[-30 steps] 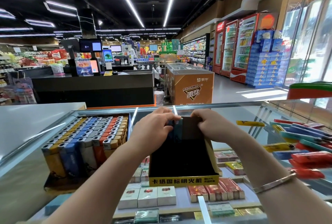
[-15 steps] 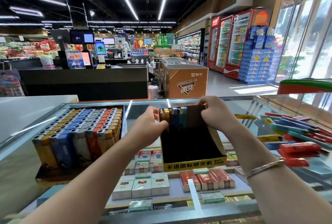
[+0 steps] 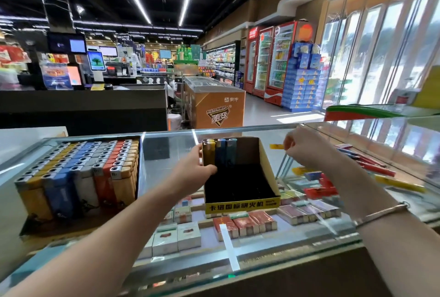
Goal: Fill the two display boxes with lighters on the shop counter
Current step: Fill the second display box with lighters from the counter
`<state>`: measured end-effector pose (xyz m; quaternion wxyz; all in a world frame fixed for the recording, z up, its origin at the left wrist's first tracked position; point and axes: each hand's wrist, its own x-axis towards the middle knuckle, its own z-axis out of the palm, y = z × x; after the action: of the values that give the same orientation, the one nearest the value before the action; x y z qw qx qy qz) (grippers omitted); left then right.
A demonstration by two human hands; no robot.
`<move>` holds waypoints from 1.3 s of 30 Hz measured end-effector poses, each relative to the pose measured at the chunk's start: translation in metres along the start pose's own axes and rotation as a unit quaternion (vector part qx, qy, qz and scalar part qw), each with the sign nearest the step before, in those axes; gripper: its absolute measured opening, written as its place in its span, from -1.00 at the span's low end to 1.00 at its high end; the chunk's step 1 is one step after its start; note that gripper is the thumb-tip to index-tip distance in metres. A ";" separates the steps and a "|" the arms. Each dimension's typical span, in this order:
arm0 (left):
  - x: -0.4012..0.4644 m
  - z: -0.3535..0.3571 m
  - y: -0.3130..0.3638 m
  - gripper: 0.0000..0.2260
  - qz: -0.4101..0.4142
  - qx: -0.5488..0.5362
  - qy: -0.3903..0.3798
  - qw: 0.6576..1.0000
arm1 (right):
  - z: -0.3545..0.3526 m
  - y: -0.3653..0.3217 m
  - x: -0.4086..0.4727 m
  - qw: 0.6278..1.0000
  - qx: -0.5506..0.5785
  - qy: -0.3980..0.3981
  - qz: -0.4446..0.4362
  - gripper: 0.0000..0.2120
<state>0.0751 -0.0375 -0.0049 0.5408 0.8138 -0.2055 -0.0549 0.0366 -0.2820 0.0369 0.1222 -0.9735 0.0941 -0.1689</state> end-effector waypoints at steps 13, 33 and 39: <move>-0.005 0.007 0.002 -0.49 -0.003 0.022 0.001 1.000 | -0.005 0.063 -0.036 0.970 -0.231 -0.075 0.029 -0.86; 0.000 0.005 -0.001 -0.54 -0.001 0.006 -0.018 1.000 | -0.013 0.074 -0.028 0.971 -0.205 -0.124 0.012 -0.78; 0.002 0.004 -0.004 -0.51 0.005 0.023 -0.018 1.000 | -0.023 0.069 -0.033 0.971 -0.115 -0.201 0.056 -0.78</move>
<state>0.0771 -0.0406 -0.0095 0.5187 0.8236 -0.2207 -0.0625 -0.0114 -0.3450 0.0290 0.0351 -0.9882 0.1411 0.0489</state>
